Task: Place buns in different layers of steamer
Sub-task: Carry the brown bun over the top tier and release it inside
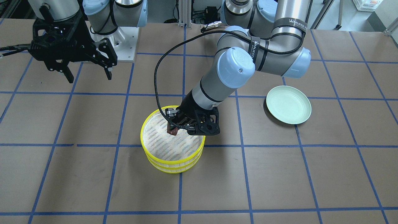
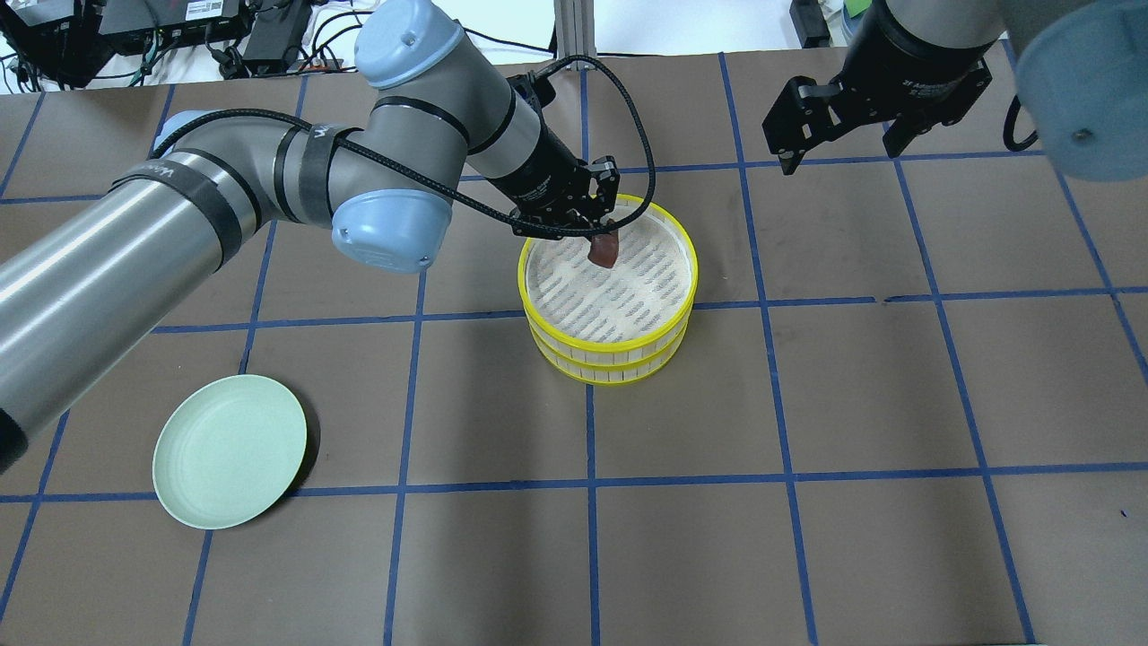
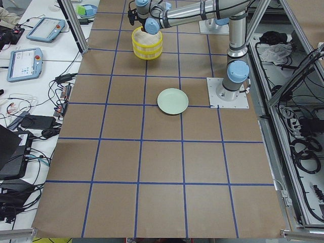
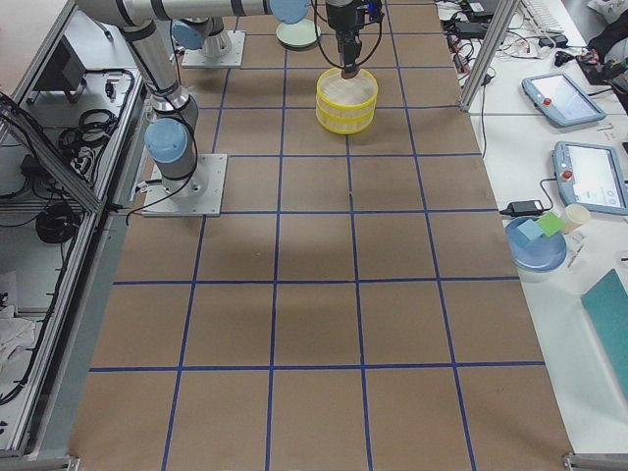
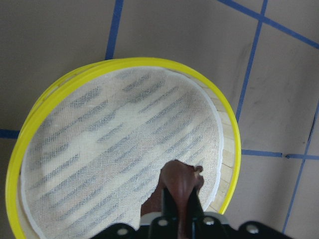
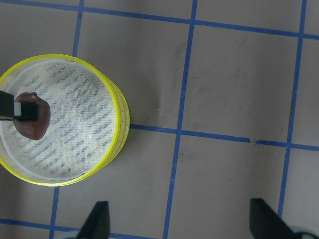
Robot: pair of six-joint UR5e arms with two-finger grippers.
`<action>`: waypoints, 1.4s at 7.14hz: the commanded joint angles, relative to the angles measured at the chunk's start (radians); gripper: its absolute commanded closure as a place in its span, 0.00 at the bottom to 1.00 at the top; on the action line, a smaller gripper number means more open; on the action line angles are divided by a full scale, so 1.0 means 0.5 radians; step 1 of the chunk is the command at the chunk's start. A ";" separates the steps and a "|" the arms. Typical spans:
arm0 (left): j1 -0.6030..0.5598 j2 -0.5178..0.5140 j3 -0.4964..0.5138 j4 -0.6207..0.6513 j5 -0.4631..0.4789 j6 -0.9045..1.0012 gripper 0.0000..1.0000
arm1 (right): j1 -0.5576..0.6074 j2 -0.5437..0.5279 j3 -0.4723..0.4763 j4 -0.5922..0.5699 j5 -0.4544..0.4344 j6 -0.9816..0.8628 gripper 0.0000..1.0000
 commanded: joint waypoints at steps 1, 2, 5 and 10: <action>-0.006 0.021 0.000 -0.001 -0.001 -0.014 0.00 | -0.002 -0.024 -0.025 0.145 -0.009 0.143 0.00; -0.003 0.052 0.000 -0.017 0.015 -0.005 0.00 | 0.008 -0.039 -0.028 0.158 -0.015 0.263 0.00; 0.028 0.064 0.009 -0.029 0.030 0.002 0.00 | 0.008 -0.051 -0.059 0.269 -0.021 0.280 0.00; 0.217 0.247 0.097 -0.389 0.602 0.512 0.00 | 0.008 -0.051 -0.056 0.275 -0.021 0.280 0.00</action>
